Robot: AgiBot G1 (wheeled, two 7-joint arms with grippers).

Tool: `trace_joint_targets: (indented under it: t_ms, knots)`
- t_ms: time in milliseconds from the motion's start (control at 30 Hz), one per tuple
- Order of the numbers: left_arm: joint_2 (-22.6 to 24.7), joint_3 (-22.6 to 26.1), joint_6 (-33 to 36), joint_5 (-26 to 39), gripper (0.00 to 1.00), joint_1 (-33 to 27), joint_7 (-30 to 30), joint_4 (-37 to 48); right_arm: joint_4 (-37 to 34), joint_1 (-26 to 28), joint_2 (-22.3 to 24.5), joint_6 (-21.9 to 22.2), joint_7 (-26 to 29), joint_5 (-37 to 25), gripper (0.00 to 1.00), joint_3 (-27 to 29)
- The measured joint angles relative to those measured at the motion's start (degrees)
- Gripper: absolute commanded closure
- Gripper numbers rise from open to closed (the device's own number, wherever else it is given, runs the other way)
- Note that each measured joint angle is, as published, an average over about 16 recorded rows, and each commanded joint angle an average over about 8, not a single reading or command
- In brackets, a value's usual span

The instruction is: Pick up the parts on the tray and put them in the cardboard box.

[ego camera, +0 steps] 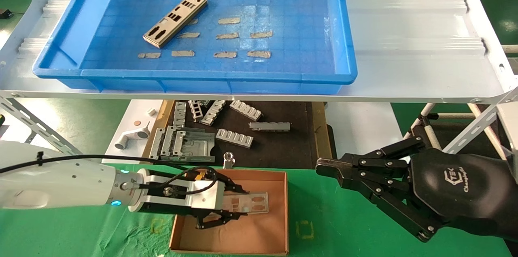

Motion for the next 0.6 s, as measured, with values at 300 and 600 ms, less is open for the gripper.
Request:
trace_joint_targets:
  t_ms: [300, 600]
  knots:
    - [1.54, -0.81, 2.41, -1.63, 0.00, -1.21, 2.28, 4.95, 0.00, 0.00, 0.00, 0.00, 0.00, 0.00, 1.00, 0.00]
    - [0.82, -2.76, 6.27, -4.35, 0.00, -1.70, 1.10, 6.79, 0.00, 0.00, 0.00, 0.00, 0.00, 0.00, 0.33, 0.00]
